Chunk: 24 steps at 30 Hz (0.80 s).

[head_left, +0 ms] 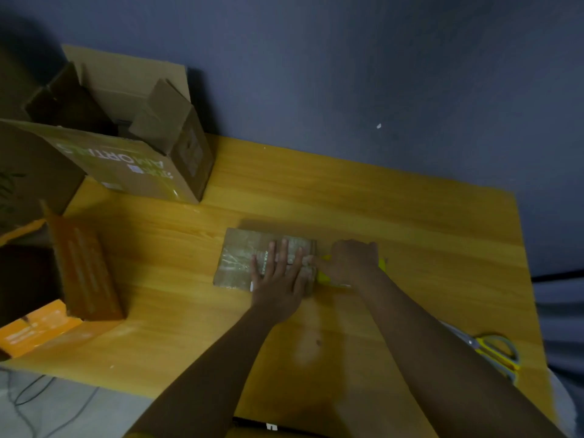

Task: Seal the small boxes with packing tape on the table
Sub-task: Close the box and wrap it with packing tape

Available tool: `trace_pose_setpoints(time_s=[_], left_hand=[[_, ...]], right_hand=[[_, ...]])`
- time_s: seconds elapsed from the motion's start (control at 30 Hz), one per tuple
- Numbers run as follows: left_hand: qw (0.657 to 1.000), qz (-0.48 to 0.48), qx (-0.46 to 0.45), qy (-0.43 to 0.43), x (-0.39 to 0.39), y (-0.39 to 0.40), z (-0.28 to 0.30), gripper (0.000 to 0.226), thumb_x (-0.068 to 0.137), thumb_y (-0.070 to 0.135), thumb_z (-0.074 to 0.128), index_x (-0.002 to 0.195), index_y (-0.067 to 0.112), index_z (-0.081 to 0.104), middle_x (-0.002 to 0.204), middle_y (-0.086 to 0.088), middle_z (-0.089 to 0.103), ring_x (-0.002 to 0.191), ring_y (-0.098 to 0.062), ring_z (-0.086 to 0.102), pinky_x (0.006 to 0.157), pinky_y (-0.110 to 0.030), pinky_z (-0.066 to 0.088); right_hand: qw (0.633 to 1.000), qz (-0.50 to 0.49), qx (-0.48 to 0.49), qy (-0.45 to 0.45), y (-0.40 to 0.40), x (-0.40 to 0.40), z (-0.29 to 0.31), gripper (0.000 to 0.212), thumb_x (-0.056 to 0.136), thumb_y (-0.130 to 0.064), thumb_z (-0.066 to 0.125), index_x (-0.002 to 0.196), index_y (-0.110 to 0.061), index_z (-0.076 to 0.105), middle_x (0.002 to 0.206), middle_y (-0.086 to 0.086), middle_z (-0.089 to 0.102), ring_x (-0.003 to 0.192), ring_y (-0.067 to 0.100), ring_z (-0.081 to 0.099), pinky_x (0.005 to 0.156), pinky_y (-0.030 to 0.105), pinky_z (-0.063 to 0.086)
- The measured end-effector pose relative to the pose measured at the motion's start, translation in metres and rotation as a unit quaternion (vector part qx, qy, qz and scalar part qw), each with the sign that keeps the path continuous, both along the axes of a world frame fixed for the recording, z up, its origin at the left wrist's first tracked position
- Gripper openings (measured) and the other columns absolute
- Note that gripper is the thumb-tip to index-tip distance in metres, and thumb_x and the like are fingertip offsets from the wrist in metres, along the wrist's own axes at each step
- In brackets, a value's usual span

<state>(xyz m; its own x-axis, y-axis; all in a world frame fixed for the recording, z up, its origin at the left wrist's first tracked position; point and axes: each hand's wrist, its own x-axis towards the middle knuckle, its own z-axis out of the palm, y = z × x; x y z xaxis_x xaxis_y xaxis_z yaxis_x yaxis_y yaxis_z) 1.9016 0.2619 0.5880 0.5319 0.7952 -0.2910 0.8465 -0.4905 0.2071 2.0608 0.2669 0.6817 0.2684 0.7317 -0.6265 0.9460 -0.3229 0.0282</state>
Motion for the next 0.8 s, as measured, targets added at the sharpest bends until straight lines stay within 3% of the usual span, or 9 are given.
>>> trace_pose_setpoints(time_s=[0.1,0.13,0.2,0.3,0.37,0.47,0.53,0.67,0.8], left_hand=[[1.0,0.009,-0.016,0.0,0.001,-0.001,0.002,0.067,0.096,0.056,-0.004,0.151,0.027,0.021,0.158,-0.01,0.02,0.144,-0.031,0.022,0.109,-0.062,0.011],[1.0,0.009,-0.022,0.005,0.001,-0.001,0.0,0.068,0.095,0.058,-0.004,0.151,0.028,0.02,0.158,-0.009,0.017,0.144,-0.031,0.019,0.109,-0.063,0.013],[1.0,0.004,-0.015,-0.003,0.001,0.0,-0.002,0.077,0.082,0.065,-0.023,0.15,0.035,-0.006,0.156,-0.002,-0.017,0.144,-0.024,-0.013,0.111,-0.061,-0.002],[0.999,0.023,-0.038,0.0,-0.001,0.0,0.0,0.077,0.073,0.068,-0.025,0.145,0.04,-0.023,0.15,0.005,-0.036,0.138,-0.019,-0.033,0.111,-0.059,-0.013],[0.999,0.026,-0.047,0.012,-0.002,0.001,0.003,0.076,0.074,0.064,-0.021,0.147,0.04,-0.021,0.155,0.004,-0.031,0.142,-0.021,-0.029,0.111,-0.059,-0.013],[0.998,0.014,-0.062,0.023,-0.004,0.003,0.005,0.077,0.074,0.064,-0.02,0.147,0.039,-0.02,0.156,0.003,-0.029,0.144,-0.024,-0.027,0.111,-0.059,-0.014],[0.997,0.006,-0.072,0.025,-0.006,0.006,0.009,0.068,0.086,0.065,-0.011,0.148,0.039,-0.019,0.156,0.003,-0.029,0.144,-0.024,-0.027,0.11,-0.06,-0.014],[0.993,-0.009,-0.116,0.025,-0.011,0.011,0.014,0.06,0.099,0.057,0.011,0.149,0.038,-0.017,0.155,0.004,-0.032,0.143,-0.024,-0.029,0.11,-0.06,-0.016],[0.99,-0.02,-0.136,0.018,-0.014,0.015,0.018,0.061,0.099,0.057,0.013,0.15,0.038,-0.015,0.155,0.004,-0.032,0.143,-0.024,-0.029,0.11,-0.06,-0.014]], right_hand=[[0.992,-0.046,0.014,0.115,-0.014,0.026,0.003,0.059,0.09,-0.068,0.044,0.129,-0.024,0.053,0.129,0.001,0.057,0.113,0.026,0.055,0.099,0.044,0.04],[0.987,-0.065,0.03,0.144,-0.02,0.033,0.002,0.063,0.087,-0.069,0.048,0.132,-0.025,0.052,0.135,0.0,0.054,0.117,0.025,0.054,0.098,0.042,0.043],[0.976,-0.107,0.047,0.184,-0.028,0.04,0.0,0.073,0.081,-0.074,0.052,0.134,-0.024,0.053,0.141,-0.001,0.051,0.121,0.024,0.052,0.098,0.041,0.045],[0.991,-0.086,0.017,0.101,-0.029,0.038,-0.002,0.078,0.082,-0.076,0.048,0.135,-0.02,0.053,0.139,0.001,0.052,0.123,0.026,0.051,0.101,0.043,0.042],[0.998,-0.058,-0.005,0.011,-0.028,0.038,-0.002,0.071,0.083,-0.076,0.046,0.119,-0.016,0.062,0.113,0.004,0.063,0.111,0.027,0.057,0.095,0.042,0.039],[0.997,-0.053,-0.019,-0.047,-0.031,0.038,-0.006,0.063,0.084,-0.076,0.044,0.091,-0.016,0.06,0.081,0.001,0.055,0.089,0.025,0.058,0.086,0.039,0.035],[0.996,-0.056,-0.024,-0.06,-0.031,0.036,-0.008,0.067,0.081,-0.079,0.042,0.094,-0.016,0.06,0.094,0.003,0.061,0.098,0.027,0.057,0.09,0.04,0.036],[0.997,-0.013,0.004,-0.078,-0.039,0.033,-0.009,0.081,0.082,-0.08,0.036,0.126,-0.016,0.056,0.127,0.011,0.055,0.122,0.032,0.047,0.099,0.046,0.036],[0.991,-0.008,0.094,-0.1,-0.06,0.03,-0.007,0.067,0.094,-0.065,0.03,0.137,-0.017,0.046,0.137,0.011,0.045,0.129,0.032,0.039,0.105,0.045,0.032]])
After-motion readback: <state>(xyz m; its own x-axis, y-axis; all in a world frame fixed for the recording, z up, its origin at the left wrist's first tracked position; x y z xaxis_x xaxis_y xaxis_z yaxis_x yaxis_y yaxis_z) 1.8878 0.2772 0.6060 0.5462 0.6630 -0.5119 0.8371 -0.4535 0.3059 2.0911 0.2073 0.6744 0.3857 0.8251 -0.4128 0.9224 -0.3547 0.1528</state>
